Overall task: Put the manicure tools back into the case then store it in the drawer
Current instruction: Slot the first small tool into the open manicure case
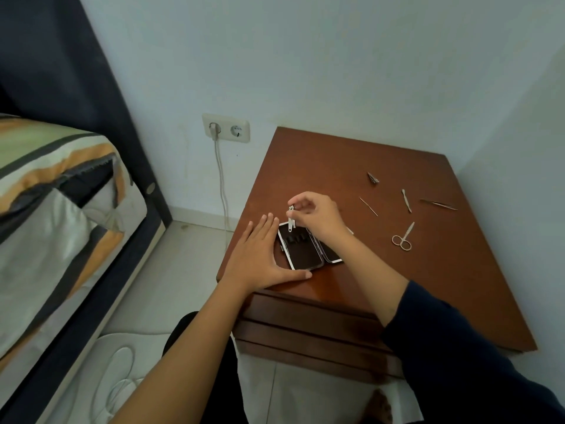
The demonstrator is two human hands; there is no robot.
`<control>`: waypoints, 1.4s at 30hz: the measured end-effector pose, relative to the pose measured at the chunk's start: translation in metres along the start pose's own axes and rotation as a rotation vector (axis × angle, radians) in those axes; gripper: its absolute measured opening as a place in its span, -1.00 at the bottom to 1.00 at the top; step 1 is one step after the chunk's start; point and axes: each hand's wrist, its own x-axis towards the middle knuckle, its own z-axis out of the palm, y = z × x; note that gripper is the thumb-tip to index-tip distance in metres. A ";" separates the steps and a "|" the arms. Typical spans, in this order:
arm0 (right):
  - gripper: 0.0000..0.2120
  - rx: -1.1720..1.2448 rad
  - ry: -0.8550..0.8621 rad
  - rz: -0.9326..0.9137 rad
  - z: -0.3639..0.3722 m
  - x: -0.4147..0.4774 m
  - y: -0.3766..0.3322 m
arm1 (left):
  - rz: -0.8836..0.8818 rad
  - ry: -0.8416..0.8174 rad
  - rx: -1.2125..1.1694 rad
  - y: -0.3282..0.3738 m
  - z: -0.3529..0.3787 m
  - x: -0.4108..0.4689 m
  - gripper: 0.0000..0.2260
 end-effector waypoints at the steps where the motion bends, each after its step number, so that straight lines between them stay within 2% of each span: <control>1: -0.86 0.001 -0.004 0.005 0.001 0.002 0.000 | -0.002 0.005 -0.008 0.000 0.000 0.000 0.16; 11: -0.85 0.048 -0.082 0.061 -0.001 0.005 0.009 | -0.003 0.016 -0.055 -0.001 -0.002 0.001 0.12; 19: -0.82 -0.173 -0.206 0.025 -0.009 0.011 0.000 | -0.010 0.016 -0.071 -0.002 0.000 0.002 0.13; 24: -0.79 -0.143 -0.283 0.074 -0.008 0.011 -0.009 | -0.019 0.014 -0.072 -0.002 0.000 0.002 0.14; 29: -0.84 -0.211 -0.190 0.061 -0.002 0.006 -0.011 | -0.020 0.019 -0.075 -0.002 0.000 0.002 0.13; 33: -0.76 -0.200 -0.082 0.084 0.001 -0.001 -0.010 | -0.019 0.024 -0.075 -0.001 -0.001 0.002 0.12; 42: -0.76 -0.193 0.066 0.067 0.010 -0.010 -0.005 | -0.020 0.026 -0.081 -0.001 -0.001 0.002 0.11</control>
